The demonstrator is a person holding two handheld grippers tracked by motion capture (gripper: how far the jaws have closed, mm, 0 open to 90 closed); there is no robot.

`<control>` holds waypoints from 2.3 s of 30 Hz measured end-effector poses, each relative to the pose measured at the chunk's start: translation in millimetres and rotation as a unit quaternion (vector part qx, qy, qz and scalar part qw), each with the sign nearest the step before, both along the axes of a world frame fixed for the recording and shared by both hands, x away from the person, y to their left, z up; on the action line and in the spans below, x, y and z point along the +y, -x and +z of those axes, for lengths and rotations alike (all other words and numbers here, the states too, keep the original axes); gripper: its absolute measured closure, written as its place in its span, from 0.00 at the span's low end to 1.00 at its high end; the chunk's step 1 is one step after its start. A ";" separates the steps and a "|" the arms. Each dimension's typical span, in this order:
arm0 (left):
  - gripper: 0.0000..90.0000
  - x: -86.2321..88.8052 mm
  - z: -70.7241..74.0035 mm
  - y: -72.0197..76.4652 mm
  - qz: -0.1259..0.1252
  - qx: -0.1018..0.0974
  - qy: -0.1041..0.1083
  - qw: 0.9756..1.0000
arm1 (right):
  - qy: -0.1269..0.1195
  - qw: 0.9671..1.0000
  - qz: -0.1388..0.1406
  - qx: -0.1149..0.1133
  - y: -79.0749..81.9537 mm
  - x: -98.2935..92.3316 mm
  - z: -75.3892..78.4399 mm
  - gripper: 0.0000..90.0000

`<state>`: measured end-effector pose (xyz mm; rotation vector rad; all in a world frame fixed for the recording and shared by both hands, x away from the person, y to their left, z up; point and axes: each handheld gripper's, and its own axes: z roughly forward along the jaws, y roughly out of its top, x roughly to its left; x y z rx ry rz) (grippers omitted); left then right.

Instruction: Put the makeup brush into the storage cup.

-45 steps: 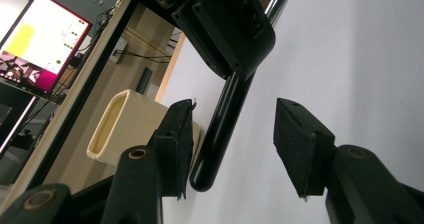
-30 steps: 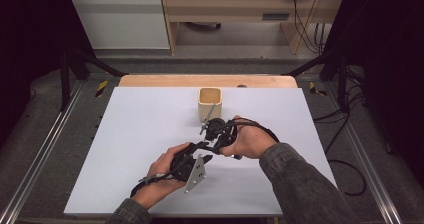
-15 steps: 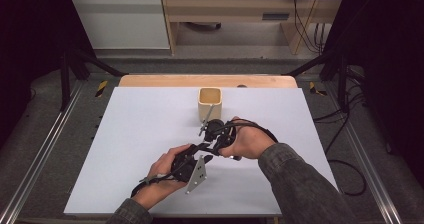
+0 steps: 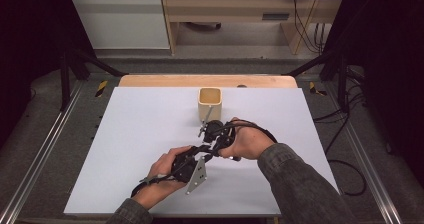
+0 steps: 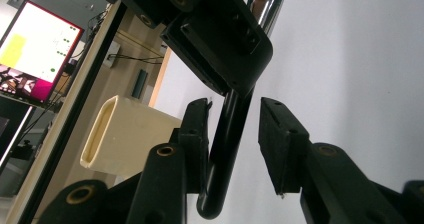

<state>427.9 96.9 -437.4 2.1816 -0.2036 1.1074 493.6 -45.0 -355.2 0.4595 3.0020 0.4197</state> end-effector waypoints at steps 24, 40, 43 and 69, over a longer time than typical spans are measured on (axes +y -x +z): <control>0.81 0.5 -0.4 0.7 -0.008 0.002 -0.015 1.000 | 0.006 1.000 0.005 0.007 0.1 -0.3 -3.5 0.88; 0.87 -2.0 -10.6 1.8 -0.019 0.033 0.016 0.999 | -0.045 0.998 -0.029 -0.020 0.9 -21.2 12.1 0.66; 0.87 1.6 -4.8 0.6 -0.013 0.016 -0.031 0.999 | -0.060 0.997 -0.042 -0.027 2.9 -30.6 14.7 0.64; 0.88 39.2 3.2 -21.4 0.063 0.073 0.082 0.992 | -0.260 0.940 -0.151 -0.163 21.3 -72.3 38.5 0.29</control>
